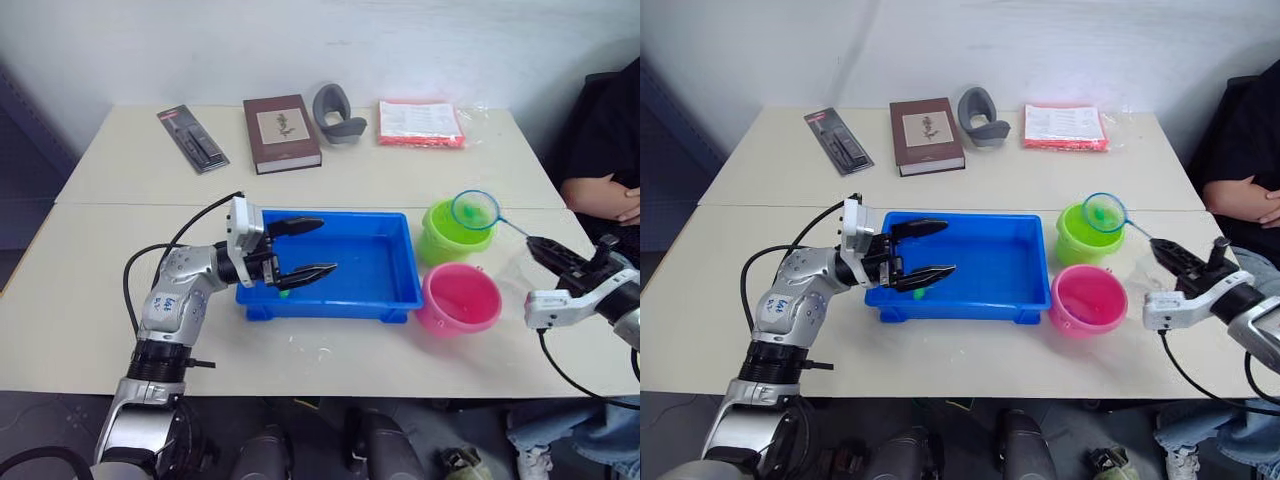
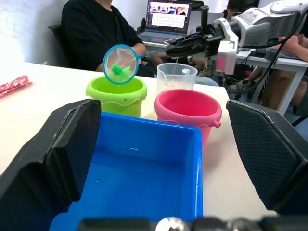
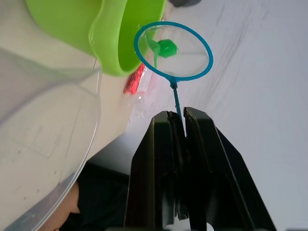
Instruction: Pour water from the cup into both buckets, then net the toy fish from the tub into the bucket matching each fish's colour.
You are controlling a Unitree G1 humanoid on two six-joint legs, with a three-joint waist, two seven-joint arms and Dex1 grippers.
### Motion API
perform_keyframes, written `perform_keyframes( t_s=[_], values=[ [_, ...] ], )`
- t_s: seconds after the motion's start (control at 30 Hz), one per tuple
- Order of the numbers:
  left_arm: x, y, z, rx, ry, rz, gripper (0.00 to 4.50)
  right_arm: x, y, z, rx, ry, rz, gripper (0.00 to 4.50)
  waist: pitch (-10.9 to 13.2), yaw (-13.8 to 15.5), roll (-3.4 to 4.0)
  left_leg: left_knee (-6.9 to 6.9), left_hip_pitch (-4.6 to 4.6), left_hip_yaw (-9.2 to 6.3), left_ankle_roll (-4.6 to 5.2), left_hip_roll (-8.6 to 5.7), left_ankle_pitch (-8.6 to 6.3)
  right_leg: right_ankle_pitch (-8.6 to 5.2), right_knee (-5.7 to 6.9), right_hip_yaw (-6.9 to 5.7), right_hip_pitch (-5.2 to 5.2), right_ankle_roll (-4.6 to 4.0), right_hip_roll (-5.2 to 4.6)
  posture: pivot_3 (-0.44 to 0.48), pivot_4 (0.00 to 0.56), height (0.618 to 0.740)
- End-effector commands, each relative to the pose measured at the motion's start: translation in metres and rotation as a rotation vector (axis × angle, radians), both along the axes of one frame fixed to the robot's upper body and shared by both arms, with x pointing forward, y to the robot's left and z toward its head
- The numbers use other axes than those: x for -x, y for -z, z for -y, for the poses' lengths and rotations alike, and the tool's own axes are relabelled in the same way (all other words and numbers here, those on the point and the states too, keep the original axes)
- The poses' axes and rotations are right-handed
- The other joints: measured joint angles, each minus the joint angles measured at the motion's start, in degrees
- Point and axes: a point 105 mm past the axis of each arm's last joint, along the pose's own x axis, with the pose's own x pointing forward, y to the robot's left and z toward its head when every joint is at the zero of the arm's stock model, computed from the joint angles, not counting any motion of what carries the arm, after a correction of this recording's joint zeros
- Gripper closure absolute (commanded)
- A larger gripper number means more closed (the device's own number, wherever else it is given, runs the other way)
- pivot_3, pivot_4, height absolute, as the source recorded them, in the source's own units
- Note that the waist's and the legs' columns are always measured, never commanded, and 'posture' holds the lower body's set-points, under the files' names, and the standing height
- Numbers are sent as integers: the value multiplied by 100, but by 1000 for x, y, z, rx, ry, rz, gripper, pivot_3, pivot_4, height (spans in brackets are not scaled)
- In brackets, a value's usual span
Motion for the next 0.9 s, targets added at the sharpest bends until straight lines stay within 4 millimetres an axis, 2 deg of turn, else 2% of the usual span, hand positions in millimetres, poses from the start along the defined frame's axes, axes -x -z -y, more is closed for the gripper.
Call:
perform_keyframes(
  t_s=[0.03, 0.1, 0.2, 0.33, 0.43, 0.5, 0.6, 0.73, 0.83, 0.9],
  values=[
    [1, -8, 1, 5, -1, 47, 14, 0, -16, -10, -6, -41, 55, 4500, 0, -3, 0, 0, 0, -1, 0, 0, 0, 0, 0, 0, 0, 0, 0, 0, 150, 740],
    [0, -8, 1, 8, -7, 49, 14, -2, -24, 5, -18, 24, 92, 4500, 0, -3, 0, 0, 0, 0, -1, 0, 0, 0, 1, 0, 0, 0, 0, 0, 150, 740],
    [2, -6, 2, 0, 4, 45, 14, 2, -6, -15, -12, -66, 12, 4500, 0, -4, 0, 0, 1, 1, -1, 0, 1, 0, 1, 0, 0, 0, 0, 0, 150, 740],
    [0, -8, 1, 7, -11, 46, 14, 0, -18, 3, -30, 18, 75, 4500, 0, -5, 0, 0, 1, 0, -3, 1, 1, 0, 1, 0, 0, 0, 1, 0, 150, 740],
    [0, -7, -1, 3, -12, 46, 14, 4, -15, -9, -66, -26, 68, 4500, 0, -3, 0, 0, 1, 0, -2, 1, 1, 0, 2, 1, 0, 0, 0, 0, 150, 740],
    [-1, -7, -4, 0, -20, 47, 14, 4, -25, -14, -121, -42, 96, 4500, 0, -4, 0, 0, 1, -1, -3, 2, 1, 0, 2, 1, 0, 0, 1, 0, 150, 740],
    [-1, -6, -15, -15, -38, 46, 14, 4, -38, -41, -425, -117, 17, 4500, 0, -27, 0, 0, 1, -1, -3, 1, 2, 1, 2, 1, 0, 1, 4, 0, 150, 740],
    [-3, 1, -49, -86, -98, 48, 14, 12, -27, -116, -751, -314, -368, 4500, 0, -141, 0, -1, 8, -6, -9, 15, 4, 1, 7, 1, 3, 1, 3, 0, 150, 740],
    [-3, 4, -72, -134, -140, 48, 14, 15, -11, -148, -823, -327, -615, 4500, 0, -135, 0, -1, 8, -17, -11, 22, 5, -1, 11, -5, 4, -4, 1, 0, 150, 740],
    [-2, 7, -85, -170, -155, 45, 14, 11, -7, -163, -815, -334, -683, 4500, 1, -115, -1, 2, 3, -24, -7, 16, 3, -3, 12, -11, 3, -7, -6, 0, 150, 740]
  ],
)
